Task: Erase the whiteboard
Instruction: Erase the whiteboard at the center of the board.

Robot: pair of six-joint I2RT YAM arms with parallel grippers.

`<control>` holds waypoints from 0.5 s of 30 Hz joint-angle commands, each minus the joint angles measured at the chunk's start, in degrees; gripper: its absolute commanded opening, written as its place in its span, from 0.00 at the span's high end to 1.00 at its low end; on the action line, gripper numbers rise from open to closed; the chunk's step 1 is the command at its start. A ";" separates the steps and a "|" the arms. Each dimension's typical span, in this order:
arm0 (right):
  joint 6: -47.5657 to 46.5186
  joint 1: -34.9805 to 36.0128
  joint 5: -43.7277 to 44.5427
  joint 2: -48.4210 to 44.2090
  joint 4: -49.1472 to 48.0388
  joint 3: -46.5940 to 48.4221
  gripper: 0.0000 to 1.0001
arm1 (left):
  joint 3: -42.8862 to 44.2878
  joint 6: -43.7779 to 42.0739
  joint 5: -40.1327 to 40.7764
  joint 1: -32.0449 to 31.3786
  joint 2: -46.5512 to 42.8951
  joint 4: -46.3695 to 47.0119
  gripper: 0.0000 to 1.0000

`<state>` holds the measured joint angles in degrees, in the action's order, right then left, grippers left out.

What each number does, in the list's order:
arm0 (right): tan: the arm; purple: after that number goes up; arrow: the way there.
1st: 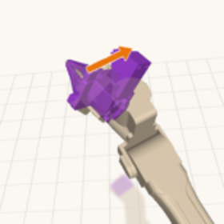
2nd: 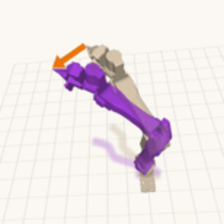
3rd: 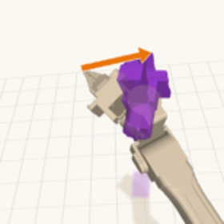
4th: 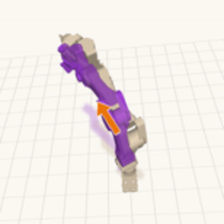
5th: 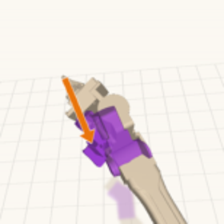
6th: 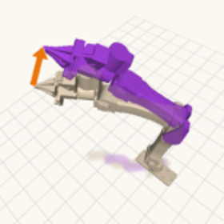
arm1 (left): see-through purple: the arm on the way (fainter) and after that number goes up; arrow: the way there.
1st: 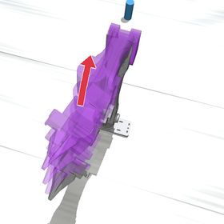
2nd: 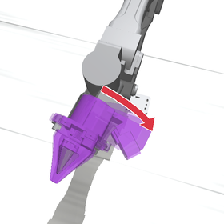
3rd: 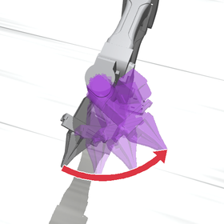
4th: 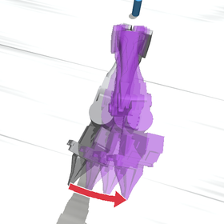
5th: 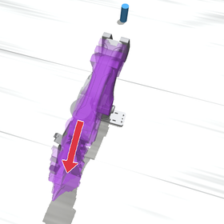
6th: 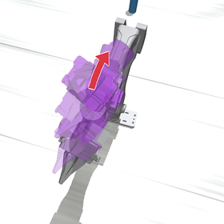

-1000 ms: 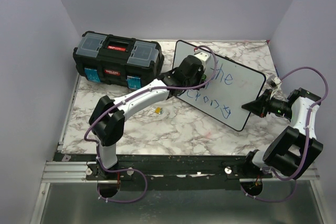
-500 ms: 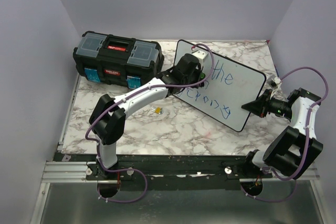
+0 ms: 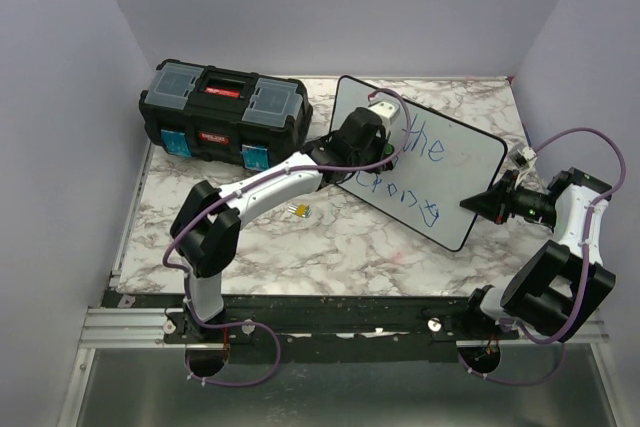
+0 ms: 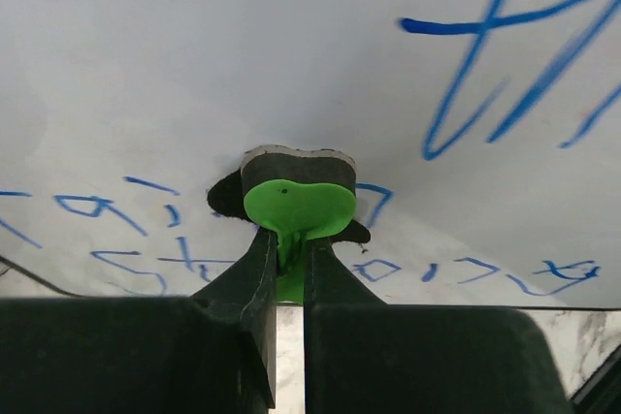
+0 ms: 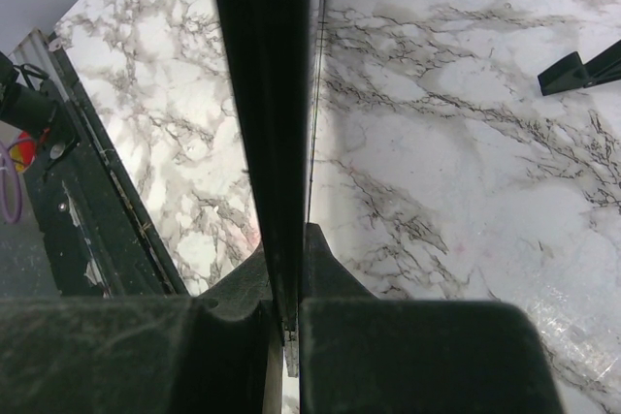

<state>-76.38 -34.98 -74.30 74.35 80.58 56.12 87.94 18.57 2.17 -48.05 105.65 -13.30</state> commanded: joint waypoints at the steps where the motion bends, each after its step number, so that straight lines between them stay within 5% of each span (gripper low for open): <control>1: -3.16 0.62 -2.34 -1.41 0.77 -0.23 0.99 | -0.09 2.00 -2.13 -3.61 -0.99 4.83 1.00; 15: -3.18 0.61 -2.25 -1.67 0.73 -0.17 1.00 | -4.20 1.65 -2.14 3.05 -2.86 6.20 1.00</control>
<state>-76.58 -34.96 -74.30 74.35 80.51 56.12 86.17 20.01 0.34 -49.43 105.14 -9.74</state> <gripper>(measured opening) 0.057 0.060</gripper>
